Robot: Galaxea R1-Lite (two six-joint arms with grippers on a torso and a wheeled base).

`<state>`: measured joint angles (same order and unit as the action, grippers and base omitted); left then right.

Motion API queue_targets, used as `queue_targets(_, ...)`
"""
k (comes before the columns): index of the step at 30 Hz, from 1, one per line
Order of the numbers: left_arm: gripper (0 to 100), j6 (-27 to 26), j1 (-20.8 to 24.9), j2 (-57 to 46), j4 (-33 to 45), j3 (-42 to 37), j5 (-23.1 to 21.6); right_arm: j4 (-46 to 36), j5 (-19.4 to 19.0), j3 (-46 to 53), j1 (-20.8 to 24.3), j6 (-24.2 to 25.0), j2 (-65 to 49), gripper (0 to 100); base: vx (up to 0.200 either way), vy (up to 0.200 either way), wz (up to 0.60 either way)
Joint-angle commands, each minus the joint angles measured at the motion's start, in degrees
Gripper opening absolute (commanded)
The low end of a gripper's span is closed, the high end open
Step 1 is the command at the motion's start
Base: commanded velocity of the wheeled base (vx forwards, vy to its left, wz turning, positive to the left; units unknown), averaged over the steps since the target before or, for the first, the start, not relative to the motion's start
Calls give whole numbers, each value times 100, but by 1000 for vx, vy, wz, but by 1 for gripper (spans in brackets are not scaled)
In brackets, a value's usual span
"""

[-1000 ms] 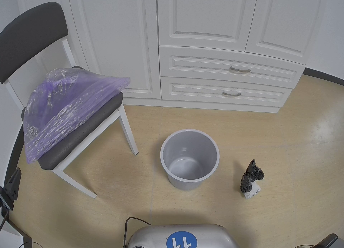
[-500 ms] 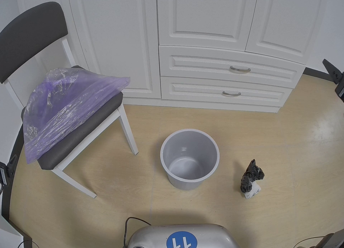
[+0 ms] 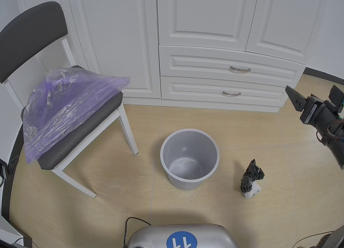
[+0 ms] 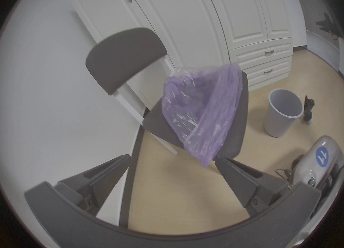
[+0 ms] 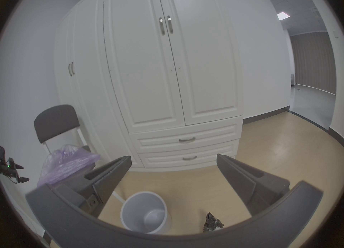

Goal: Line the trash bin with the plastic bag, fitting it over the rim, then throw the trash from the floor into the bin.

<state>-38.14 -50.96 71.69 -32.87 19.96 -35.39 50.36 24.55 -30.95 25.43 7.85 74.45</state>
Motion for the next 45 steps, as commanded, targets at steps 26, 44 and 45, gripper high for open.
queue_targets(26,100,431,525,1919,-1205,-247,261,44,15,265,129,-108,35,100,0,0,0)
queue_targets(44,100,1125,798,2384,-2277,-334,595,44,-3,371,138,-240,-106,100,0,0,0)
queue_targets(45,100,1134,807,2384,-2303,-317,595,44,-3,362,138,-231,-106,100,0,0,0)
